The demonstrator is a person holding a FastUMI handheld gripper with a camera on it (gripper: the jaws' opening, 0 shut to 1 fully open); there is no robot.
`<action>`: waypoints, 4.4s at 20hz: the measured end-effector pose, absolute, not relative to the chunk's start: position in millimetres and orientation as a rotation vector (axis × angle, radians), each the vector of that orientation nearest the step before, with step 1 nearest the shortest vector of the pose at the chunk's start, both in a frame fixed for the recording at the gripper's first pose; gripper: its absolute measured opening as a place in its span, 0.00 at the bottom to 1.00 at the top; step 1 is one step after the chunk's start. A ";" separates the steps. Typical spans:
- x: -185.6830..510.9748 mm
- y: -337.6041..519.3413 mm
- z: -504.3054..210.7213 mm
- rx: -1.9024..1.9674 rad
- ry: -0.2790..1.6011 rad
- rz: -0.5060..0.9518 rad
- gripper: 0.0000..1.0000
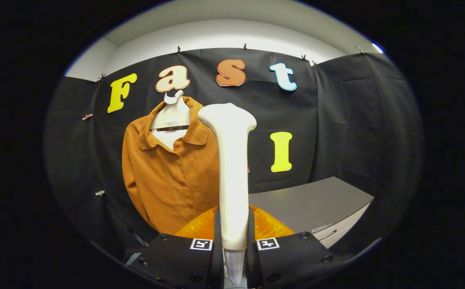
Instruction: Iron the clothes twice with a garment steamer, once on the left side and once on the right side.
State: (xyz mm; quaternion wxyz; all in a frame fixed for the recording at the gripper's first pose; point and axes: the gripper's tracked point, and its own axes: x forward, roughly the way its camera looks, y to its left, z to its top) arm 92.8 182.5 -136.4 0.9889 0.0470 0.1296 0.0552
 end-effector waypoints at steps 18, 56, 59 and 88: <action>180.7 252.8 -247.8 0.067 0.333 0.017 0.25; 22.7 236.3 -223.7 0.068 0.318 0.131 0.25; 23.7 235.3 -178.1 0.072 0.240 0.136 0.25; 115.1 396.9 -235.6 -0.133 0.234 0.161 0.25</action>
